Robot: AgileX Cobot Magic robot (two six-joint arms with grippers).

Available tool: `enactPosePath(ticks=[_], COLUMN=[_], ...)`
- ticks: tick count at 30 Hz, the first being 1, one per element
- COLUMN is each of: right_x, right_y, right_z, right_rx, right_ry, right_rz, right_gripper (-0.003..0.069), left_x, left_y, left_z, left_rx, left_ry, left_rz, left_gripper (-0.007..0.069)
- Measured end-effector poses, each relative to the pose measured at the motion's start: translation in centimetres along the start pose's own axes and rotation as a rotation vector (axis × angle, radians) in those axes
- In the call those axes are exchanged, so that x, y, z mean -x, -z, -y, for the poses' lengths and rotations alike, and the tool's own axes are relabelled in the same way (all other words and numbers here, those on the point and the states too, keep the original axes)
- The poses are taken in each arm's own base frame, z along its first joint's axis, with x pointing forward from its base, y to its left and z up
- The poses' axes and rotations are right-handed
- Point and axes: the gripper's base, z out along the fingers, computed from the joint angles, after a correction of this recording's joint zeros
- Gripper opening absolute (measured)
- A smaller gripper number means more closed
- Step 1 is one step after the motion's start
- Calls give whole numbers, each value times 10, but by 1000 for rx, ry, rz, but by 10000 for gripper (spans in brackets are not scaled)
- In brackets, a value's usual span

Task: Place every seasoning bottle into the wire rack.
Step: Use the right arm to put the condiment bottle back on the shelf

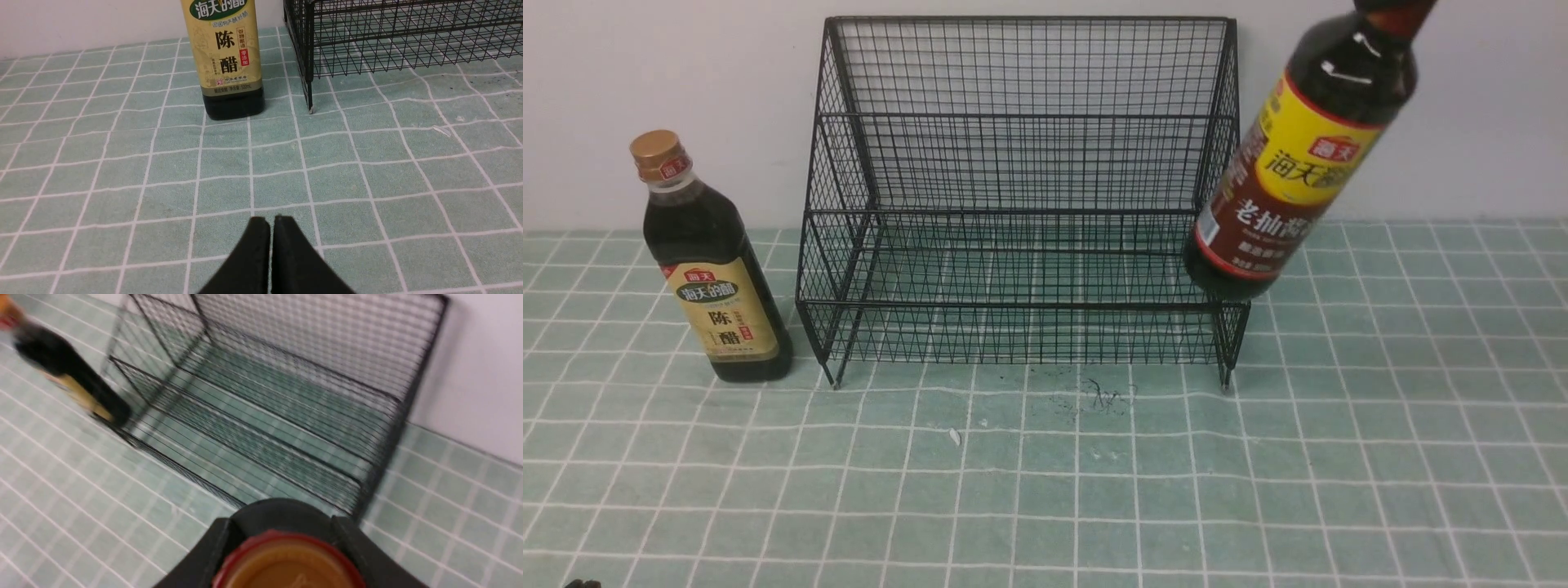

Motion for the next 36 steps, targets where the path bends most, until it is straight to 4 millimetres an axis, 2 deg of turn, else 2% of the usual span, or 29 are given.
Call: enactPosePath(ticks=[2,4,8,13,20,24,29,34,36], right_x=[7,10,15,15,6,1,-4,-7,-7], right_y=[-17,-25,-62,-93,-125,-143,-162,-179,-179], right_z=[5,8,24,37,50,42,15,-4,-7], right_rx=[29,30,16,-3,-19,-17,-72,-123,-133], right_ry=[-8,-9,-15,-32,-10,58,199,239,233], right_rz=[-7,-9,-33,-48,-120,-171,-218,-234,-229], right_gripper=[272,272,272,272,272,272,272,272,272], left_x=[0,0,0,0,0,0,0,0,0], left_y=[0,0,0,0,0,0,0,0,0], left_z=[0,0,0,0,0,0,0,0,0], left_rx=[0,0,0,0,0,0,0,0,0], left_ry=[0,0,0,0,0,0,0,0,0], left_rz=[0,0,0,0,0,-1,-1,-1,-1], left_gripper=[-6,-6,-6,-6,-6,-6,-6,-6,-6])
